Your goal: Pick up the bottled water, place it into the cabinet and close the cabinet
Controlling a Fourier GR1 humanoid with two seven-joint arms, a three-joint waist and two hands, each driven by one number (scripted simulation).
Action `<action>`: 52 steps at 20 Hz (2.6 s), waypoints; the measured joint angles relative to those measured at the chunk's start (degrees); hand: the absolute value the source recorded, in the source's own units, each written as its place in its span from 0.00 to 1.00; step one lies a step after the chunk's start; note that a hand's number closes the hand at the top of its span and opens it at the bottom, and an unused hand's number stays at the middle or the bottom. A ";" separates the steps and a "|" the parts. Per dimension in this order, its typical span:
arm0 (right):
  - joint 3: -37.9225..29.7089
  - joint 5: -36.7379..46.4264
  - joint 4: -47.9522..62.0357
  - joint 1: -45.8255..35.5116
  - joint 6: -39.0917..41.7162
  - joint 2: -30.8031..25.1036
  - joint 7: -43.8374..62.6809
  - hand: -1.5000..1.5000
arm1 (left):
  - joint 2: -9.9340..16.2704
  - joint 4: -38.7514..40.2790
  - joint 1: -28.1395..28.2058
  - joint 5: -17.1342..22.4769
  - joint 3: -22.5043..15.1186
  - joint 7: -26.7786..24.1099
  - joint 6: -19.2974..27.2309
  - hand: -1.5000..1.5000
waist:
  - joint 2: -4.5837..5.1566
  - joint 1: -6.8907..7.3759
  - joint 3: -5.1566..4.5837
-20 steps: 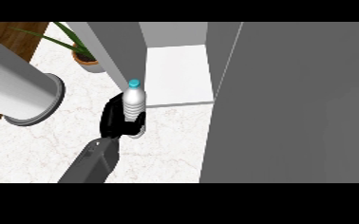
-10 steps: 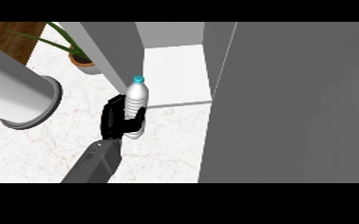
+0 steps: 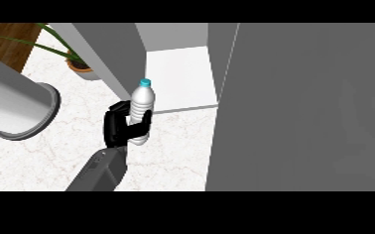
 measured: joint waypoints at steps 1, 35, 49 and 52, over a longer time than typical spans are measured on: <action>-0.38 -0.65 -0.05 0.05 0.24 -0.19 0.05 0.00 | 0.00 -0.16 0.20 -0.06 -0.02 -0.34 0.82 1.00 | -0.02 -0.21 0.03; -4.83 -9.26 6.50 -3.92 5.04 -3.92 -0.42 0.00 | 2.47 -5.48 3.54 1.99 -1.23 -2.61 10.08 0.00 | 1.24 -3.86 0.11; -4.87 -10.76 7.87 -4.96 6.95 -4.73 -0.70 0.00 | 4.71 -7.74 5.04 1.08 -4.55 -1.24 12.69 0.00 | 1.42 -5.47 0.01; -4.58 -10.70 8.09 -5.34 7.45 -5.08 -0.68 0.00 | 6.10 -8.17 5.42 -0.09 -6.61 -0.98 12.51 0.00 | 1.52 -5.85 -0.02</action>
